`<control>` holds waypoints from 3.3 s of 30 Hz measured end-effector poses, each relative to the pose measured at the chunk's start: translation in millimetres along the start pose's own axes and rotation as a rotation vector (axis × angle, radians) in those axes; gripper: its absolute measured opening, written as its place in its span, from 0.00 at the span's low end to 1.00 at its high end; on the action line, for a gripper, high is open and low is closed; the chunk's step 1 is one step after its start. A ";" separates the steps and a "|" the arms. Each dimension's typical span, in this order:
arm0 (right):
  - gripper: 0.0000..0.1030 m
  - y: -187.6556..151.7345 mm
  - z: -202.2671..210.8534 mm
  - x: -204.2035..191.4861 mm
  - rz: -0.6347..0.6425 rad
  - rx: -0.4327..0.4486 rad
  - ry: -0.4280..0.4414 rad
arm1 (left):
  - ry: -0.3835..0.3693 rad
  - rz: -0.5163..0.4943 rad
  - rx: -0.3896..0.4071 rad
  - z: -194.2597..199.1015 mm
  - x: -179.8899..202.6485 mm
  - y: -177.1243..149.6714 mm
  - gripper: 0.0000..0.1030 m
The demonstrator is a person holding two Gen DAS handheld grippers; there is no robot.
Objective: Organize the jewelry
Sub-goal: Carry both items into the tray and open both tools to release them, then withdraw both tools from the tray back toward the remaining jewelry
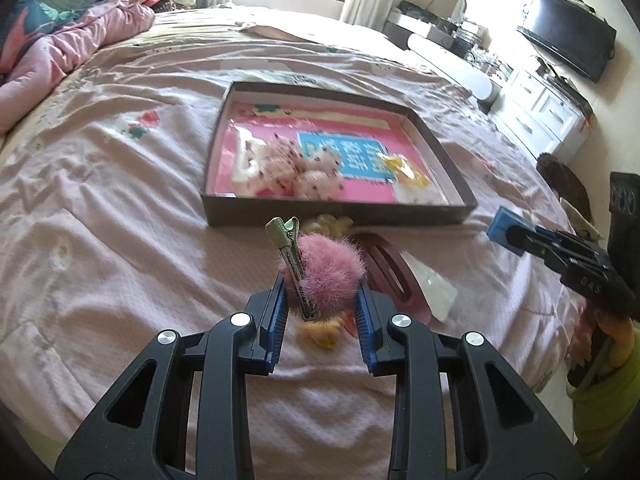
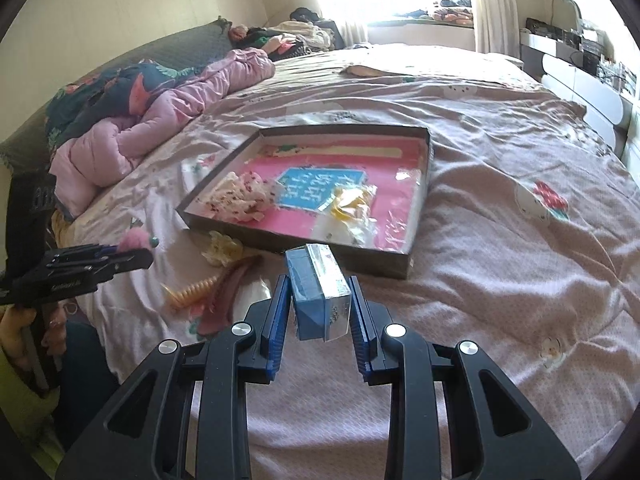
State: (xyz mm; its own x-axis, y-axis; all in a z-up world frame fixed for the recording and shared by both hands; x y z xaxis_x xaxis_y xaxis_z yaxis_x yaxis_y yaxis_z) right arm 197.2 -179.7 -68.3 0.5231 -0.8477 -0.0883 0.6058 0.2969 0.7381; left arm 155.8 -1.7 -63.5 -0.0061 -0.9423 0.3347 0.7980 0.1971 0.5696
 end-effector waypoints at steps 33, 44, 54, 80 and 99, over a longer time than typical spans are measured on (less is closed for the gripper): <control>0.26 71.0 -29.2 9.6 -0.004 0.062 -0.027 | -0.034 -0.067 0.005 -45.3 33.9 80.7 0.22; 0.26 82.0 -62.6 47.4 -0.050 0.028 -0.090 | -0.034 -0.115 -0.043 -85.0 51.4 88.4 0.22; 0.26 81.4 -90.2 73.3 -0.084 -0.004 -0.135 | -0.033 -0.143 -0.102 -116.8 59.9 86.5 0.22; 0.27 73.5 -138.4 84.1 -0.090 -0.087 -0.174 | -0.011 -0.181 -0.126 -132.5 60.5 77.9 0.42; 0.42 64.9 -112.2 73.7 -0.117 -0.064 -0.146 | -0.021 -0.104 -0.063 -90.7 46.9 72.2 0.62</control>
State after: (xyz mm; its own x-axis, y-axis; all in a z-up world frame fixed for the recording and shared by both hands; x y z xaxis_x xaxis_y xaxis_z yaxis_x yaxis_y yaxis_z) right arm 342.3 -173.5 -101.9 0.3573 -0.9314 -0.0700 0.6966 0.2158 0.6842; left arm 267.8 -56.2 -74.7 -0.1029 -0.9508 0.2923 0.8288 0.0806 0.5538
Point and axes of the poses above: each gripper's, at about its wrist camera, not at the fingertips, and z roughly against the way its jaws point, x to its right, y to its top, the point moved 4 cm from there along -z, roughly the way its jaws point, and after that the axes turned 9 degrees about z, right-handed, at the moved point
